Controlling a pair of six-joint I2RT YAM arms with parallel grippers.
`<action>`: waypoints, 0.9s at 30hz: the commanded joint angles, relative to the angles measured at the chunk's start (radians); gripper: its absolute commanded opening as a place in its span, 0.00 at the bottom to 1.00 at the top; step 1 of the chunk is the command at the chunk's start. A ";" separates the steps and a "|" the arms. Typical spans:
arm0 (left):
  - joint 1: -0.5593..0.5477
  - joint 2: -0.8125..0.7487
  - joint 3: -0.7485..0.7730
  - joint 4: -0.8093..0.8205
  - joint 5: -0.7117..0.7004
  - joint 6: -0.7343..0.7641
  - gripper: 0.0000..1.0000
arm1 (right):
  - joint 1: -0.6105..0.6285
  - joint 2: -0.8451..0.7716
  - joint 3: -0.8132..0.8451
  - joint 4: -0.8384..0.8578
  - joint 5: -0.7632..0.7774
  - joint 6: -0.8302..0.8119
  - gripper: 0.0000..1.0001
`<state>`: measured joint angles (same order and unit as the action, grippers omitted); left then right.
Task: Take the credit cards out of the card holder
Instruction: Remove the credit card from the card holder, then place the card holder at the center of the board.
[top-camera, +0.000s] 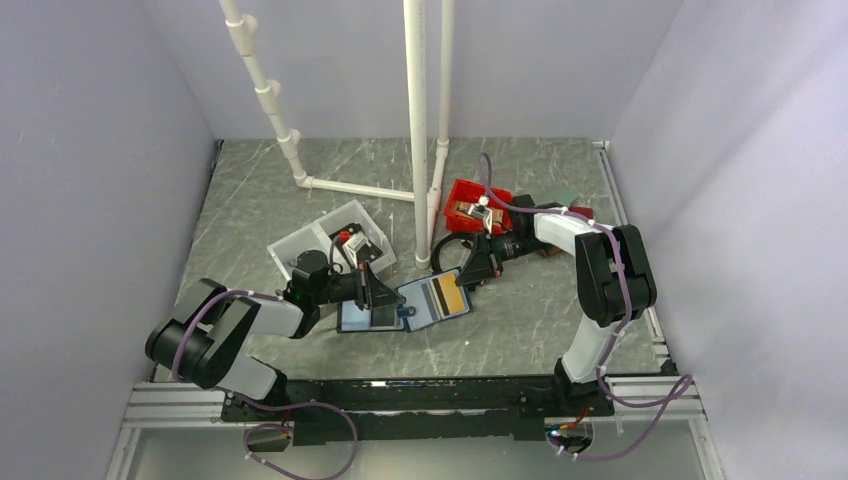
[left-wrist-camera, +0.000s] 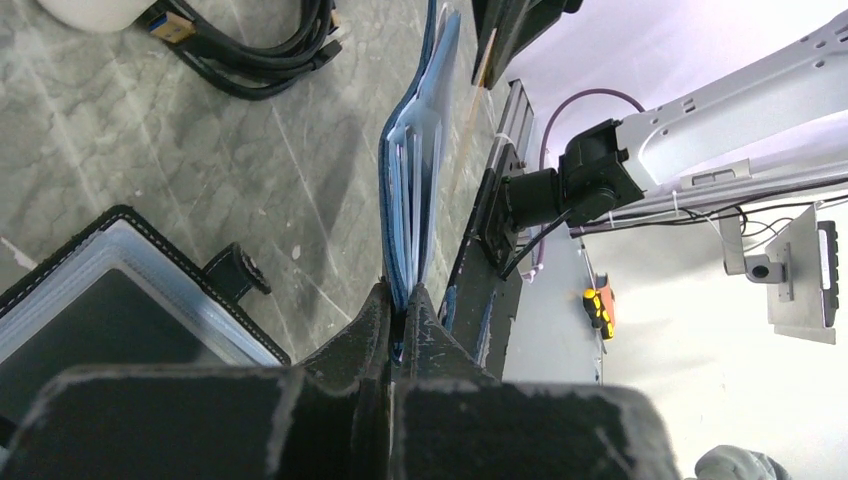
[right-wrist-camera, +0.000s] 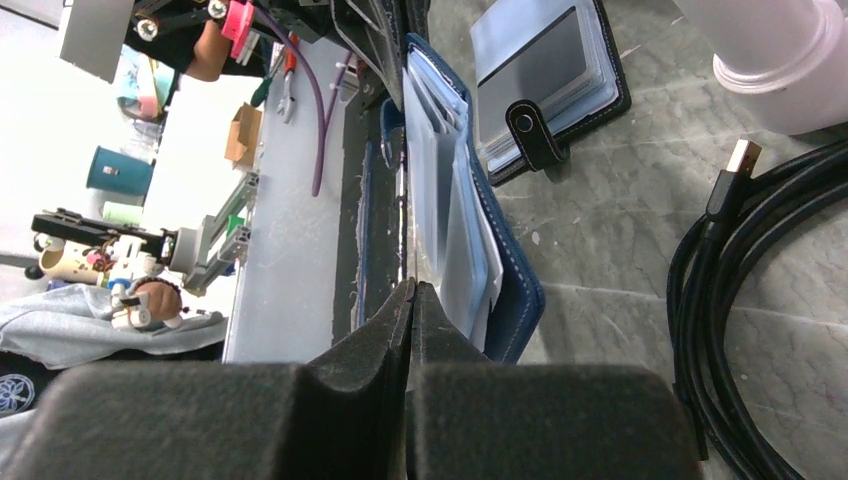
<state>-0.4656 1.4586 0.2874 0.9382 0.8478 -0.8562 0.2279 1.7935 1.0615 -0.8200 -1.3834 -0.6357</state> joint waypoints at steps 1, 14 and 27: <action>0.017 0.003 -0.012 0.080 0.018 -0.012 0.00 | -0.005 -0.012 0.006 -0.006 -0.008 -0.020 0.00; 0.041 0.060 0.003 0.073 0.045 -0.020 0.00 | -0.013 -0.004 0.014 -0.025 -0.011 -0.036 0.00; -0.109 0.198 0.123 -0.027 -0.091 0.003 0.04 | -0.013 0.003 0.017 -0.031 -0.019 -0.043 0.00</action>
<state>-0.5217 1.6421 0.3470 0.9398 0.8177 -0.8776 0.2192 1.7939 1.0615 -0.8379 -1.3697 -0.6388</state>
